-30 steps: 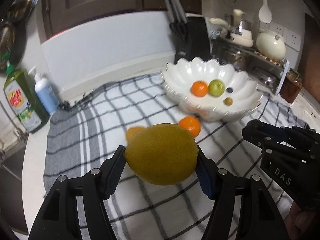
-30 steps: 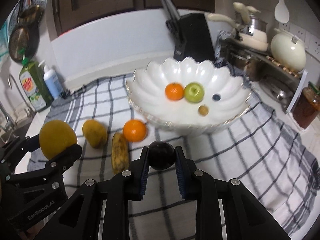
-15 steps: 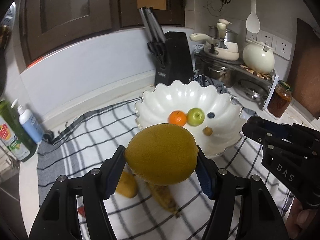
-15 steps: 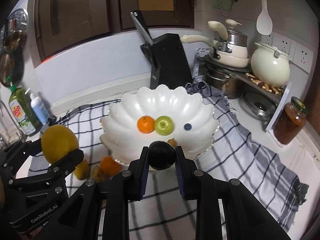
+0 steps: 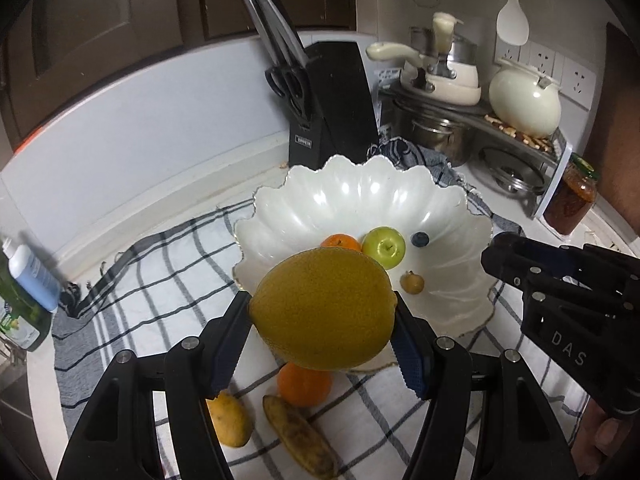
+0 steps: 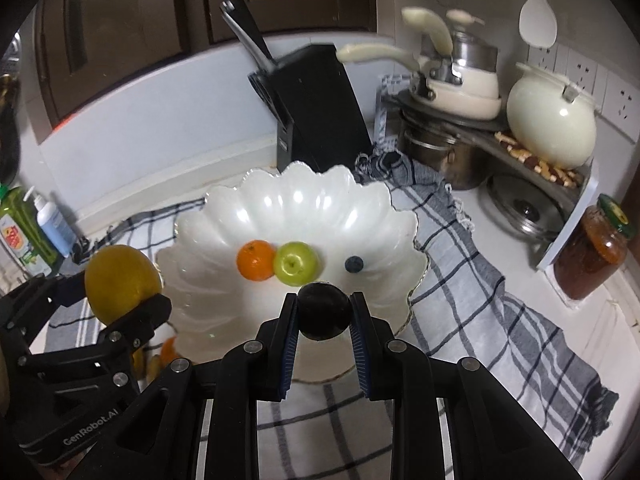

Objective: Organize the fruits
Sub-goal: 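Carry the lemon and plum into the white bowl and open both grippers, then withdraw both tools from the bowl back over the towel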

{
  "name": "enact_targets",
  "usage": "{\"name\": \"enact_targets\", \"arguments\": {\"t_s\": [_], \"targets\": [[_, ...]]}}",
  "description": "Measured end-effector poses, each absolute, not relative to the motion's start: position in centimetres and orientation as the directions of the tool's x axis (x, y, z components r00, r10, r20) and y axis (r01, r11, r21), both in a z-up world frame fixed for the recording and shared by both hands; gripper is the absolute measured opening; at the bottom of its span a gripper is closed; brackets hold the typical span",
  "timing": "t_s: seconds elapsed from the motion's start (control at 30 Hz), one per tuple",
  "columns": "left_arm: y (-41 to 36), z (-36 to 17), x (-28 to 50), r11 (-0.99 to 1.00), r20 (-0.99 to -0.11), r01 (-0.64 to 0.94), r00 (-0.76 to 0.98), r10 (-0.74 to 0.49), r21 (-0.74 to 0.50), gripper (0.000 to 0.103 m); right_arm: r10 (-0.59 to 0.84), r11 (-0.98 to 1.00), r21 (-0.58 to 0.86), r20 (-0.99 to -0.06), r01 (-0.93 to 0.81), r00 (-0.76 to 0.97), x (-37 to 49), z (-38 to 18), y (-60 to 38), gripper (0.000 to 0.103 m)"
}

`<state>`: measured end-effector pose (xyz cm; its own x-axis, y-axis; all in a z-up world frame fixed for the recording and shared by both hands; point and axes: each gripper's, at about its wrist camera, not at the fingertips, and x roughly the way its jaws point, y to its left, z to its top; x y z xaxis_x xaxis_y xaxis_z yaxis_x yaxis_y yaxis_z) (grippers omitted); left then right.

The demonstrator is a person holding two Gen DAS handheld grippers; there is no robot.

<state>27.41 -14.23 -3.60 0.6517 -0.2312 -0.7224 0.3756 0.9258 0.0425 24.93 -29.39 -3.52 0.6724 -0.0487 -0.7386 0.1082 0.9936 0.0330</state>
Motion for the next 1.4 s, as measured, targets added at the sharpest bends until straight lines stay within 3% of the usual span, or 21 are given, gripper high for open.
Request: {"name": "enact_targets", "arguments": {"t_s": [0.8,0.87,0.9,0.97,1.07,1.17,1.27,1.4], "targets": [[-15.8,-8.4,31.1,0.921,-0.822,0.387,0.537,-0.191,0.039,0.067,-0.028,0.993,0.043,-0.818,0.11,0.575,28.9,-7.9,-30.7,0.027],[-15.8,-8.1,31.0,0.923,-0.813,0.381,0.553,-0.182,0.052,0.08,-0.024,0.992,0.049,-0.821,0.112,0.57,29.0,-8.0,-30.8,0.027],[-15.6,-7.7,30.8,0.926,-0.804,0.373,0.568,-0.178,0.059,0.084,-0.023,0.992,0.052,-0.823,0.115,0.568,28.9,-8.1,-30.8,0.029],[-15.4,-7.0,30.7,0.928,-0.792,0.367,0.584,-0.179,0.061,0.091,-0.027,0.99,0.055,-0.819,0.126,0.573,28.7,-7.9,-31.0,0.054],[-15.1,-6.2,30.3,0.929,-0.782,0.363,0.598,-0.176,0.068,0.092,-0.069,0.987,0.033,-0.794,0.156,0.604,27.9,-7.0,-31.1,0.073],[-14.7,-5.5,29.9,0.931,-0.771,0.355,0.615,-0.163,0.086,0.096,-0.1,0.983,0.018,-0.783,0.183,0.614,27.4,-6.2,-31.1,0.082],[-13.9,-4.5,29.1,0.936,-0.75,0.335,0.644,-0.148,0.103,0.102,-0.115,0.981,0.01,-0.77,0.192,0.627,27.0,-5.2,-30.8,0.084],[-12.4,-3.0,28.0,0.945,-0.714,0.292,0.693,-0.101,0.15,0.103,-0.137,0.98,-0.003,-0.74,0.2,0.659,26.3,-3.3,-29.5,0.091]]}}
